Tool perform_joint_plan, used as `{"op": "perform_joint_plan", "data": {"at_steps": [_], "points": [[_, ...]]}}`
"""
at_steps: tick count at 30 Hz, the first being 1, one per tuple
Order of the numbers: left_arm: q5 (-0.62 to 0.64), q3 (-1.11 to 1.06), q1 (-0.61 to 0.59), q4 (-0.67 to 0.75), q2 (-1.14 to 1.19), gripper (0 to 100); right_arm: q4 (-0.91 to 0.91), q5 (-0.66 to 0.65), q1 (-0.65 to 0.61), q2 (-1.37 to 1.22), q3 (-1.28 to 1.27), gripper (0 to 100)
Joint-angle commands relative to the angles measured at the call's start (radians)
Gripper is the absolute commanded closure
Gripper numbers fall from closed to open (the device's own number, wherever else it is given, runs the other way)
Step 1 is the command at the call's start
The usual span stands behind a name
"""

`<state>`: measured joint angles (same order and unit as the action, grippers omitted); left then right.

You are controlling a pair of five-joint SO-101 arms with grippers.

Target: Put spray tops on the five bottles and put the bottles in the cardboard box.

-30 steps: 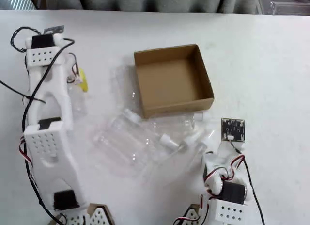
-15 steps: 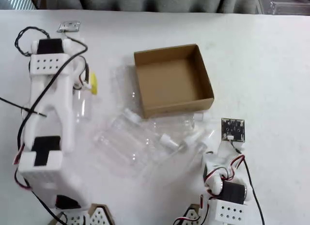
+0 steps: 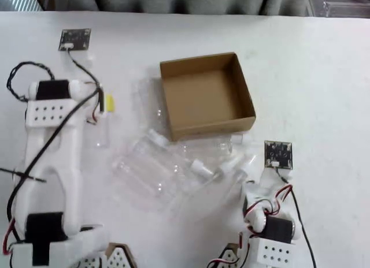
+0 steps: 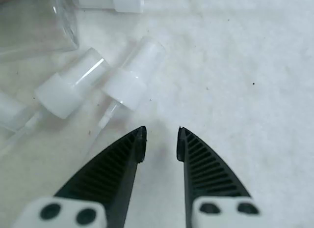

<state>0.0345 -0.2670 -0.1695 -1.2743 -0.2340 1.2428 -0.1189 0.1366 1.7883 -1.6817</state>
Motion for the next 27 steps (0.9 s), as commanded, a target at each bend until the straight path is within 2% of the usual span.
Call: {"op": "perform_joint_plan", "data": {"at_steps": [1,13,19,24,27], "points": [[-0.002,-0.066,0.002,0.089,-0.148,98,-0.016,-0.009,0.010,0.010,-0.009,91.5],[0.000,-0.404,0.008,0.353,-0.504,98,-0.016,-0.009,0.010,0.012,-0.009,91.5],[0.000,-0.577,0.008,0.483,-0.608,98,-0.022,-0.009,0.013,0.012,-0.009,91.3],[0.002,-0.707,0.002,0.624,-0.622,98,-0.073,-0.009,0.101,0.012,-0.008,91.3],[0.086,-0.761,0.002,0.690,-0.625,98,-0.136,-0.009,0.160,0.012,-0.008,91.4]]}}
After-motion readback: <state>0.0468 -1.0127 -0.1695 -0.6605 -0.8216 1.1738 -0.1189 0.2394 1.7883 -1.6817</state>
